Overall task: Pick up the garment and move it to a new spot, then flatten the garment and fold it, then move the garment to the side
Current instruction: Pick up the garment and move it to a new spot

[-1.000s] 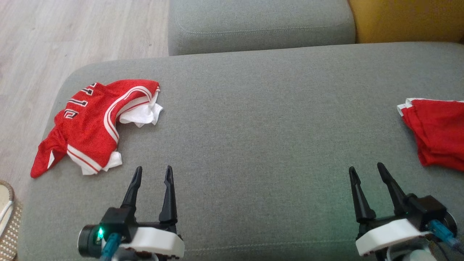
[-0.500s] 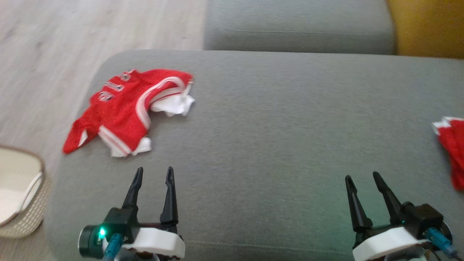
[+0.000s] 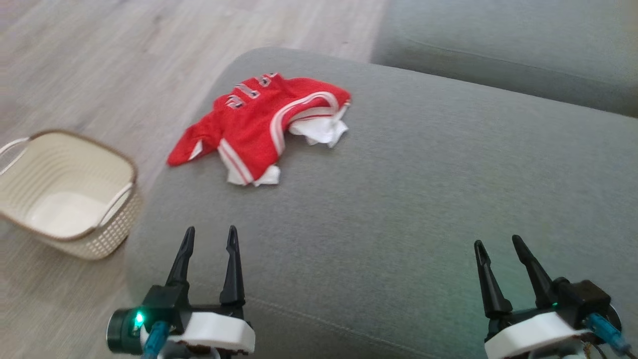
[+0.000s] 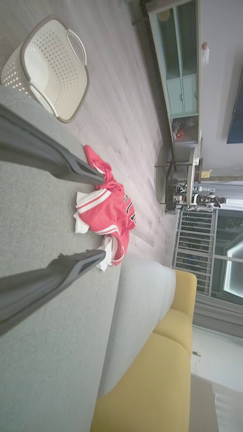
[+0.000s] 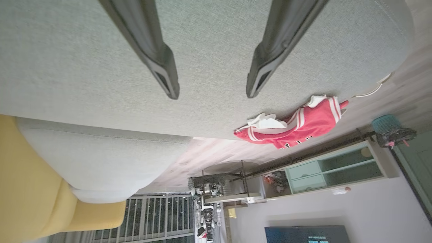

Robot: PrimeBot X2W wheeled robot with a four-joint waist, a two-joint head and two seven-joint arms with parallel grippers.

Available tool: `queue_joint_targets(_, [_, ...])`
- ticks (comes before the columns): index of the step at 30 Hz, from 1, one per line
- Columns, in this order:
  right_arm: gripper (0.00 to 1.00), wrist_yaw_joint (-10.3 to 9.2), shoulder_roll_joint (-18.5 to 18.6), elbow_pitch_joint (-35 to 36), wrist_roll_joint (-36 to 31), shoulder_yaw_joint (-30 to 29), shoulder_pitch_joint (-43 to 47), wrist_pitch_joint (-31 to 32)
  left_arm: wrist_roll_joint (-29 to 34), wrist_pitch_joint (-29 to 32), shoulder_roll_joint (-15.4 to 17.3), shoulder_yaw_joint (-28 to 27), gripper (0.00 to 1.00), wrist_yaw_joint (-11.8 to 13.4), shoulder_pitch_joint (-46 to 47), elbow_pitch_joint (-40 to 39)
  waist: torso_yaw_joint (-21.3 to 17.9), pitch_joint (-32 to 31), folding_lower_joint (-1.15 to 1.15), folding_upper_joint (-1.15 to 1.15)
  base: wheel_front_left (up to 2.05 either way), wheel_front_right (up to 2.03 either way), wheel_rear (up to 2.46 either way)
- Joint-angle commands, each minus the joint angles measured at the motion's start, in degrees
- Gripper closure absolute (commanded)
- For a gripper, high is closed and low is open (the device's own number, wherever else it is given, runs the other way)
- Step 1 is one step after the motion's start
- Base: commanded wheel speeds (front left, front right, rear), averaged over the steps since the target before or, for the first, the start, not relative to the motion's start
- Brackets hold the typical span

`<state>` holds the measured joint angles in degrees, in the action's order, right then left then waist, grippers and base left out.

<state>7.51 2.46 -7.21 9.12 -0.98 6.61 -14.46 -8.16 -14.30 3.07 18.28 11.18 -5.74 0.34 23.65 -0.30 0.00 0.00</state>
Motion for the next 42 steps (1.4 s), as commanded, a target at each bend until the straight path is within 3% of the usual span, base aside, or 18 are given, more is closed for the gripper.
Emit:
queue_joint_targets(1, [0.0,-0.02,0.4,2.0,-0.1,1.4,-1.0,-0.5,0.2,-0.7,-0.2,-1.5,0.0,0.3,1.5,-2.2,1.6,0.5,0.0,0.0,0.0,0.0,0.0])
queue_joint_targets(8, [0.0,-0.02,0.4,2.2,-1.8,1.6,-1.6,-0.5,1.2,-0.7,-0.2,-1.7,0.0,0.4,2.9,-3.3,1.4,2.8,0.0,0.0,0.0,0.0,0.0])
queue_joint_targets(16, [0.0,-0.02,0.4,2.7,-4.4,1.5,-4.2,-0.5,1.6,-0.7,1.5,-6.3,0.0,-3.8,16.9,-1.0,-2.7,8.4,0.0,0.0,0.0,0.0,0.0])
queue_joint_targets(22, [0.0,-0.02,1.4,2.8,-5.4,2.2,-7.2,-0.5,2.0,4.9,7.2,-7.8,0.0,-9.4,36.8,11.7,-7.8,13.8,0.0,0.0,0.0,0.0,0.0])
queue_joint_targets(30, [0.0,-0.02,4.8,4.6,-5.0,2.5,-12.2,-0.5,-3.9,20.7,8.8,-10.0,0.0,-15.0,56.9,34.5,-13.1,21.0,0.0,0.0,0.0,0.0,0.0])
queue_joint_targets(36, [0.0,-0.02,6.9,6.5,-4.5,1.8,-14.4,-0.5,-6.1,27.0,9.9,-10.5,0.0,-16.3,65.8,47.6,-15.2,26.3,0.0,0.0,0.0,0.0,0.0])
queue_joint_targets(42, [0.0,-0.02,8.2,7.9,-3.9,1.9,-16.0,-0.5,-6.7,29.0,10.7,-11.0,0.0,-15.0,69.9,57.4,-16.5,30.6,0.0,0.0,0.0,0.0,0.0])
